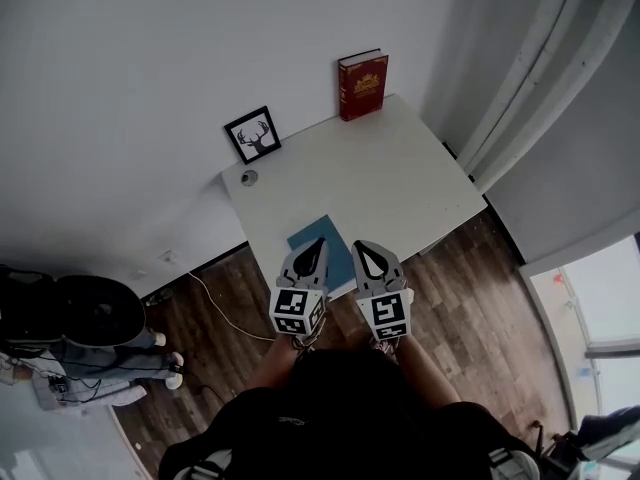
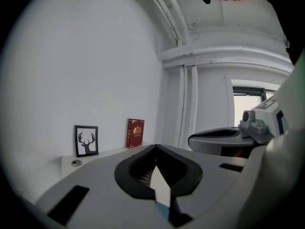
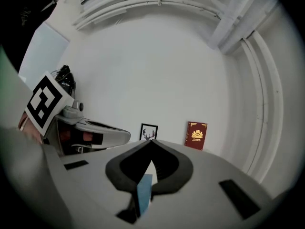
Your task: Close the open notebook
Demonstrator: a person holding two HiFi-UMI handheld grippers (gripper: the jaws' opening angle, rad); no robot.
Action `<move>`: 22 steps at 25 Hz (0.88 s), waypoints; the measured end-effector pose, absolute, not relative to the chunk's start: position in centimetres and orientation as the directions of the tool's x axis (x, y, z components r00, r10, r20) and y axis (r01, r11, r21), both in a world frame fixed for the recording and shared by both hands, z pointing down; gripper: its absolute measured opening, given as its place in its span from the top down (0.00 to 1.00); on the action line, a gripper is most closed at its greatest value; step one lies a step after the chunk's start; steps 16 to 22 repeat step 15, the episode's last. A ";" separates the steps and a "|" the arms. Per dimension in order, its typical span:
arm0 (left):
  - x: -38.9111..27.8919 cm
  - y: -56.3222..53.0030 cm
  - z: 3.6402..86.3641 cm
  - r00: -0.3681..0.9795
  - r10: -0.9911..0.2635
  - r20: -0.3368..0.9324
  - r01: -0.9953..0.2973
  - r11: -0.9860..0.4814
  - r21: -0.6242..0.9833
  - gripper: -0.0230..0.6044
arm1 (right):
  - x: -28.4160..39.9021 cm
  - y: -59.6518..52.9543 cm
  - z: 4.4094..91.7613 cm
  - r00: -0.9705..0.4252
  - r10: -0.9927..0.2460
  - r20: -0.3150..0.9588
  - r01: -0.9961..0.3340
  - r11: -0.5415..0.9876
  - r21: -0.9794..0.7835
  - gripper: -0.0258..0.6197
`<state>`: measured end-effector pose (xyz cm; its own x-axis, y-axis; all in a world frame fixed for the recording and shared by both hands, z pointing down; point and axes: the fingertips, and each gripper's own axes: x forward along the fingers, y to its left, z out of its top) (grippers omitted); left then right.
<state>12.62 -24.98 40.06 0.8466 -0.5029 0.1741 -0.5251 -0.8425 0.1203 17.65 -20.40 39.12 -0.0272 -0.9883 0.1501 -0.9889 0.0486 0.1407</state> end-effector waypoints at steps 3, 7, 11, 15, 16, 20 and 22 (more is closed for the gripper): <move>12.6 -25.2 40.2 0.848 -0.500 0.176 -0.522 -0.845 0.117 0.96 | 17.4 -20.8 39.4 -0.038 -0.987 0.158 -0.988 0.061 0.143 0.93; 12.9 -25.3 40.4 0.847 -0.497 0.188 -0.522 -0.845 0.117 0.96 | 17.6 -20.8 39.6 -0.037 -0.986 0.163 -0.989 0.060 0.136 0.93; 13.2 -25.5 40.9 0.847 -0.493 0.198 -0.519 -0.847 0.114 0.96 | 18.0 -20.8 39.9 -0.029 -0.986 0.166 -0.990 0.051 0.133 0.93; 13.8 -25.5 41.2 0.850 -0.487 0.201 -0.514 -0.851 0.113 0.96 | 18.7 -20.9 40.2 -0.020 -0.985 0.170 -0.991 0.042 0.129 0.93; 13.8 -25.5 41.2 0.850 -0.487 0.201 -0.514 -0.851 0.113 0.96 | 18.7 -20.9 40.2 -0.020 -0.985 0.170 -0.991 0.042 0.129 0.93; 13.8 -25.5 41.2 0.850 -0.487 0.201 -0.514 -0.851 0.113 0.96 | 18.7 -20.9 40.2 -0.020 -0.985 0.170 -0.991 0.042 0.129 0.93; 13.8 -25.5 41.2 0.850 -0.487 0.201 -0.514 -0.851 0.113 0.96 | 18.7 -20.9 40.2 -0.020 -0.985 0.170 -0.991 0.042 0.129 0.93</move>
